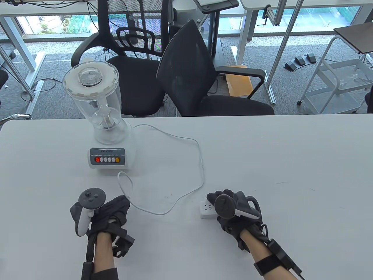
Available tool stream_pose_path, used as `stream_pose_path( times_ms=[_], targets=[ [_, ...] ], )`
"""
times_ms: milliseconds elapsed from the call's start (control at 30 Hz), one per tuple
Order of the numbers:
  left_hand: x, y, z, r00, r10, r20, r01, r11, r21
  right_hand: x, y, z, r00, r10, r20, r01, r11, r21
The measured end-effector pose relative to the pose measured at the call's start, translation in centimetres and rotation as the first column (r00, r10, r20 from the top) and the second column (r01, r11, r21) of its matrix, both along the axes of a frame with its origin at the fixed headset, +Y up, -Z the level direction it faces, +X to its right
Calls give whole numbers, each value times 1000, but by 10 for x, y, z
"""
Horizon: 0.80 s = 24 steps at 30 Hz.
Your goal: Plug the blender into the power strip
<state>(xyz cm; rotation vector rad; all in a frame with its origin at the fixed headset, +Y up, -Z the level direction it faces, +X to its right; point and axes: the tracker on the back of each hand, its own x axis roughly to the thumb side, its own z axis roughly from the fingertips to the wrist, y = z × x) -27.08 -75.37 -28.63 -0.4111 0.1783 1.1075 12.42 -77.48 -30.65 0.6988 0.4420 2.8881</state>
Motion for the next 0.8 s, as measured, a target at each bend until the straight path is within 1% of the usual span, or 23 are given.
stream_pose_path(
  times_ms=[67,200,367,533,700,800],
  targets=[
    [5,0,0,995,95,14,-95,995,11,0,0,0,1000,-1,0,1,1000,-1],
    [16,7,0,996,70,55,-72,997,39,0,0,0,1000,-2,0,2,1000,-1],
    [37,16,0,982,139,129,-148,987,67,0,0,0,1000,-5,0,5,1000,-4],
    [65,25,1,970,125,210,-154,980,128,0,0,0,1000,-7,0,7,1000,-5],
    [95,24,3,962,100,255,-143,978,154,0,-1,0,1000,-9,1,9,1000,-7],
    [112,22,3,959,65,275,-113,980,162,0,-1,0,1000,-10,1,10,1000,-8]
  ],
)
